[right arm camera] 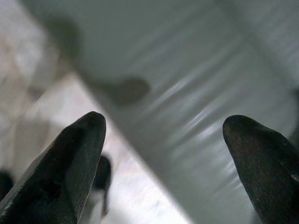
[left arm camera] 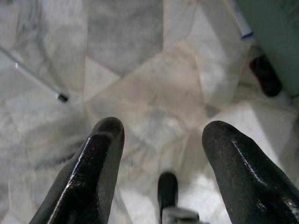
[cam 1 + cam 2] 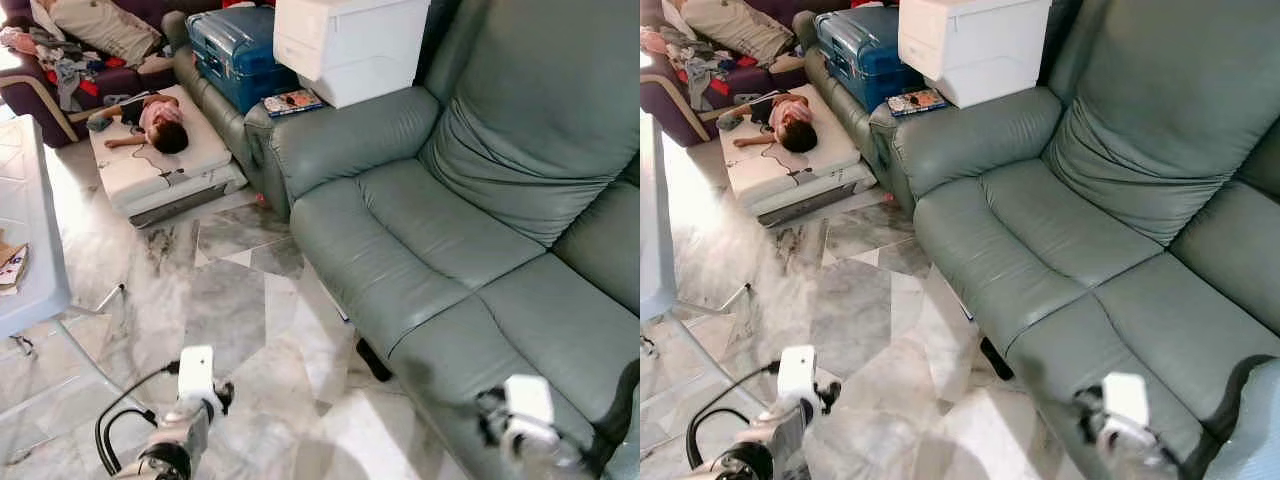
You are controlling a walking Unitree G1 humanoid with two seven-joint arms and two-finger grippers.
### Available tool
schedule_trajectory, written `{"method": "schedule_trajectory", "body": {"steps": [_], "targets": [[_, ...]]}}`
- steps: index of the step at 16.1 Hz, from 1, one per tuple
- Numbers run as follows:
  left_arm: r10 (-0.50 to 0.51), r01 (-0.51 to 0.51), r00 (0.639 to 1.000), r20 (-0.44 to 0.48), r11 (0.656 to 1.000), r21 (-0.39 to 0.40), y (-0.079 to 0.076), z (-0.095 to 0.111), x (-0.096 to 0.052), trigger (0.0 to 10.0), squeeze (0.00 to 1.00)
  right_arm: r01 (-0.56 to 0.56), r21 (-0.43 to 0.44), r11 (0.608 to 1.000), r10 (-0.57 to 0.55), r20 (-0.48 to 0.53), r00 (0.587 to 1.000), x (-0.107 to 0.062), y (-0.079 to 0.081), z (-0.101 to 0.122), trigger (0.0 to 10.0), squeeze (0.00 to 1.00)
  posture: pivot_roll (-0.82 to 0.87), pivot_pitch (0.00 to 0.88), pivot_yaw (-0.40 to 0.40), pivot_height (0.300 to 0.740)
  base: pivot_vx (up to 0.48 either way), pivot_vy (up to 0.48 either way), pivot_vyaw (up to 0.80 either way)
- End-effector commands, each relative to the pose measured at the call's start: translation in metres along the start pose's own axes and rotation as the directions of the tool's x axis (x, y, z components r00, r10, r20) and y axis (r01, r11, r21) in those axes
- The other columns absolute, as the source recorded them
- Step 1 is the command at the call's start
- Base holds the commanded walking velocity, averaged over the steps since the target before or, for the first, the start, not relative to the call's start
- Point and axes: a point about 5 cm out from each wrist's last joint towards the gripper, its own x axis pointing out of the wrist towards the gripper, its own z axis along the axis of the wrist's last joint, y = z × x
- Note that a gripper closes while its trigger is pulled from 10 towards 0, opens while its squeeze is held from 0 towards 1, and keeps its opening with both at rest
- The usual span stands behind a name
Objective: Picking trash to rubbish bin
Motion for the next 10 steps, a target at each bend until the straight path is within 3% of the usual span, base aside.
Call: {"method": "schedule_trajectory", "body": {"steps": [1, 2, 5, 6, 7, 10], "targets": [[0.022, -0.023, 0.997, 0.074, 1.0, 0.011, 0.023, 0.023, -0.001, 10.0, 0.0, -0.017, -0.006, 1.0, 0.018, 0.082, 0.996, 0.003, 0.005, 0.022, 10.0, 0.0, -0.01, 0.039, 0.041, 0.74, 0.0, 0.0, 0.0], [0.037, -0.038, 0.992, 0.123, 0.999, 0.0, 0.039, 0.039, -0.003, 10.0, 0.0, -0.018, 0.019, 1.0, 0.014, 0.153, 0.988, 0.005, 0.004, 0.045, 10.0, 0.0, -0.01, 0.038, 0.042, 0.74, 0.0, 0.0, 0.0], [0.012, -0.032, 0.956, 0.294, 0.997, 0.065, 0.047, 0.075, -0.009, 10.0, 0.0, -0.084, 0.021, 0.996, 0.07, 0.365, 0.928, 0.0, -0.001, 0.092, 10.0, 0.0, -0.02, 0.044, 0.046, 0.74, 0.0, 0.0, 0.0], [-0.031, -0.006, 0.917, 0.397, 0.996, 0.09, 0.045, 0.087, -0.014, 10.0, 0.0, -0.137, 0.004, 0.991, 0.119, 0.473, 0.873, -0.009, 0.002, 0.106, 10.0, 0.0, -0.01, 0.051, 0.045, 0.74, 0.0, 0.0, 0.0], [-0.041, 0.0, 0.907, 0.419, 0.995, 0.098, 0.045, 0.089, -0.016, 10.0, 0.0, -0.15, 0.003, 0.989, 0.129, 0.494, 0.86, -0.012, 0.003, 0.108, 10.0, 0.0, -0.01, 0.051, 0.045, 0.74, 0.0, 0.0, 0.0], [-0.076, -0.022, 0.782, 0.619, 0.989, 0.149, 0.04, 0.106, -0.045, 10.0, 0.0, -0.235, -0.046, 0.971, 0.216, 0.592, 0.776, -0.051, 0.02, 0.114, 10.0, 0.0, -0.01, 0.061, 0.04, 0.74, 0.0, 0.0, 0.0]]}}
